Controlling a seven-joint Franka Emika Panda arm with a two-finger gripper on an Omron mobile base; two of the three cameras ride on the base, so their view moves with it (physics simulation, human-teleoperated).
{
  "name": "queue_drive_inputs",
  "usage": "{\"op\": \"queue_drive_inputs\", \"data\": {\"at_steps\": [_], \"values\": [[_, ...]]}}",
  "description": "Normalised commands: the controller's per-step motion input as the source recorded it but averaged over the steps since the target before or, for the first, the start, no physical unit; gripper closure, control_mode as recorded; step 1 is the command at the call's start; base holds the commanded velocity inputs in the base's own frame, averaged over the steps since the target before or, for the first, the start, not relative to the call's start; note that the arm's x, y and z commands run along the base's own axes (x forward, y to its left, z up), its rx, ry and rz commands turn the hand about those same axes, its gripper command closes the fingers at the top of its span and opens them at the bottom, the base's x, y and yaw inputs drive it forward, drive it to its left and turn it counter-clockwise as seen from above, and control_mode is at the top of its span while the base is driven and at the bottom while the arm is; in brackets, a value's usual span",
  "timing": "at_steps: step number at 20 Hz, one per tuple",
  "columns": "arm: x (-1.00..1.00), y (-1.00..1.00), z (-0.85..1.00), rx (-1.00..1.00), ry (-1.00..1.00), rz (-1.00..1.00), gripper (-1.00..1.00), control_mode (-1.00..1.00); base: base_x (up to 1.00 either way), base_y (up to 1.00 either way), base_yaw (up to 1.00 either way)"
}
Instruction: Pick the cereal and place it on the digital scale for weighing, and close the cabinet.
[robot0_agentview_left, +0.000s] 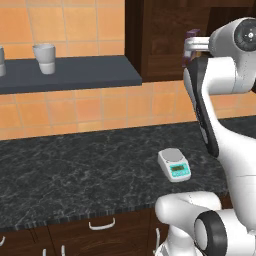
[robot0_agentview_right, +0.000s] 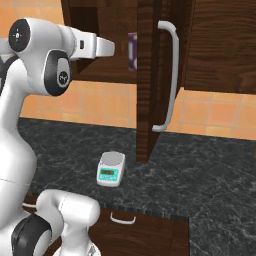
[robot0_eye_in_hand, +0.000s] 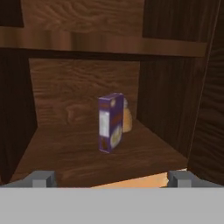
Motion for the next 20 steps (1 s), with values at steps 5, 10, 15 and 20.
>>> {"op": "queue_drive_inputs", "data": {"at_steps": [5,10,15,20], "values": [[0.31,-0.06,0.0,0.0,0.0,0.0,-1.0,-1.0,0.0,0.0,0.0],[0.34,-0.11,0.0,0.0,0.0,0.0,-1.0,-1.0,0.0,0.0,0.0],[0.35,-0.07,0.0,0.0,0.0,0.0,-1.0,-1.0,0.0,0.0,0.0],[0.24,0.0,0.0,0.0,0.0,0.0,-1.0,-1.0,0.0,0.0,0.0]]}}
